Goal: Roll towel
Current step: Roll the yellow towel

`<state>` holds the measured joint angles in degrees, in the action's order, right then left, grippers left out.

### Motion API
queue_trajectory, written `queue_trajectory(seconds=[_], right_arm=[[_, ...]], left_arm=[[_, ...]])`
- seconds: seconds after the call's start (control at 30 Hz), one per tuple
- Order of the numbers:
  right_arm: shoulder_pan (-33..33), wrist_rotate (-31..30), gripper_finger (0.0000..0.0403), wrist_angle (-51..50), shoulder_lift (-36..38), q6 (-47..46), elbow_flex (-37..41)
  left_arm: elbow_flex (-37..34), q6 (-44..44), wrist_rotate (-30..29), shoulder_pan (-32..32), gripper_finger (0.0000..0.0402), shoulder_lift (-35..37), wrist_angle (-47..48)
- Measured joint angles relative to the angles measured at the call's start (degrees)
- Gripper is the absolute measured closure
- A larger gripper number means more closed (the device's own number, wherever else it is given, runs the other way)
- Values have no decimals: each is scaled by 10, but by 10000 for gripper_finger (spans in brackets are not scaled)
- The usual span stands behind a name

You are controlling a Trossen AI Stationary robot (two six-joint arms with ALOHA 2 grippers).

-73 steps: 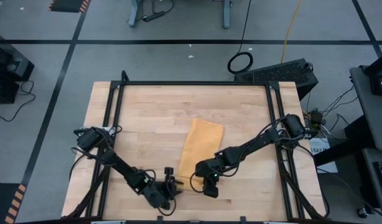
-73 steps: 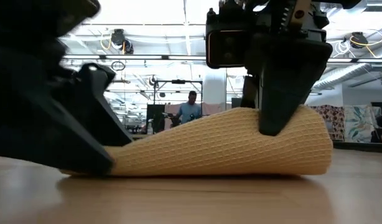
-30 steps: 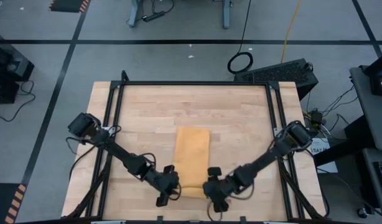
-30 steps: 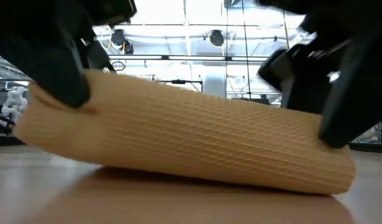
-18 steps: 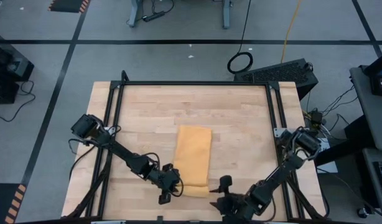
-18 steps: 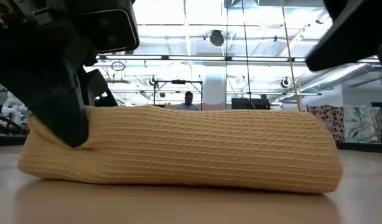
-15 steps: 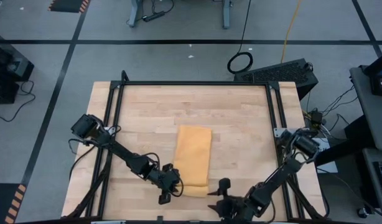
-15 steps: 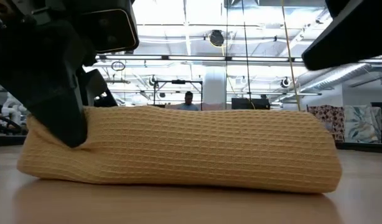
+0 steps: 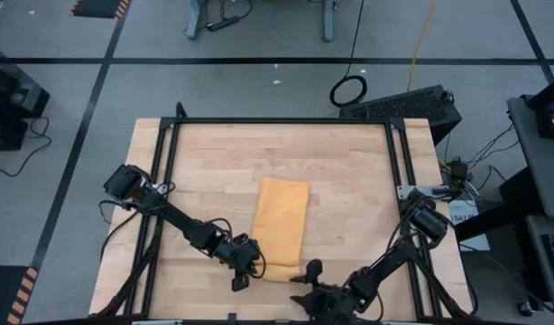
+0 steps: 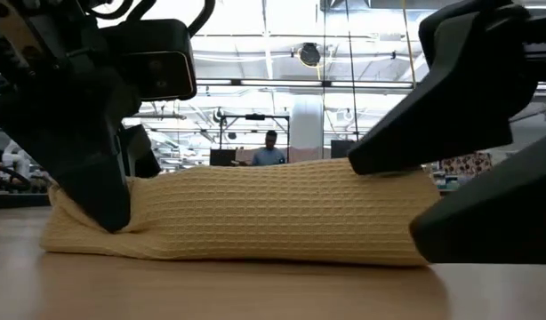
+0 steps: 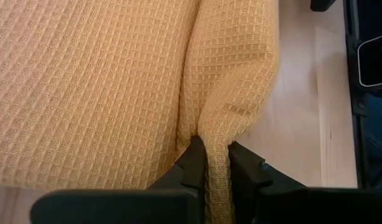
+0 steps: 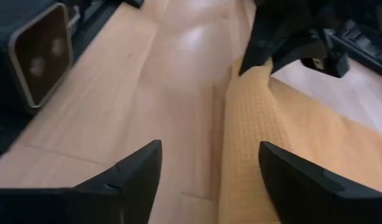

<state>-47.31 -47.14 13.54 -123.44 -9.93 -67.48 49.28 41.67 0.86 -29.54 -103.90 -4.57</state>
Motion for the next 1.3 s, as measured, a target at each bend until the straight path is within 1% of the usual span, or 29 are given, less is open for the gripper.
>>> queue_trajectory(seconds=[0.1, 0.2, 0.27, 0.33, 0.43, 0.47, 0.53, 0.6, 0.67, 0.73, 0.87, 1.07, 1.2, 1.3], right_arm=[[4, -12, 125, 0, 0, 1, 0], [9, -36, 111, -1, 0, 3, 0], [12, -51, 110, -1, 0, 14, 0], [16, -50, 110, -1, 0, 13, 0], [24, -11, 110, 0, -2, -17, 0], [26, -9, 110, 0, -4, -23, 0], [27, -14, 110, -2, -7, -23, 0], [23, -39, 110, 2, -7, -15, 0], [18, -51, 110, 15, -6, -1, 0], [16, -45, 110, 19, -6, 1, 0], [25, -19, 110, -9, -9, -61, 0], [33, -8, 110, -12, -24, -103, -1], [34, -17, 110, -12, -25, -111, -1], [28, -49, 110, -2, -26, -90, -1]], left_arm=[[-1, 0, 2, 0, 360, 0, -7], [-1, 0, 4, 1, 360, 0, -9], [-1, 3, 7, 3, 360, 0, -9], [-1, 10, 8, 5, 360, 0, -9], [-1, 16, 10, 10, 360, 0, -9], [-1, 16, 10, 10, 360, 0, -10], [-1, 16, 10, 10, 360, 0, -9], [-1, 16, 9, 10, 360, 0, -9], [-1, 16, 9, 10, 360, 0, -9], [-1, 16, 9, 10, 360, 0, -9], [-1, 16, 9, 10, 360, 0, -9], [-1, 29, 8, 10, 360, 0, -10], [-1, 29, 8, 10, 360, 0, -9], [-1, 29, 8, 10, 360, 0, -9]])
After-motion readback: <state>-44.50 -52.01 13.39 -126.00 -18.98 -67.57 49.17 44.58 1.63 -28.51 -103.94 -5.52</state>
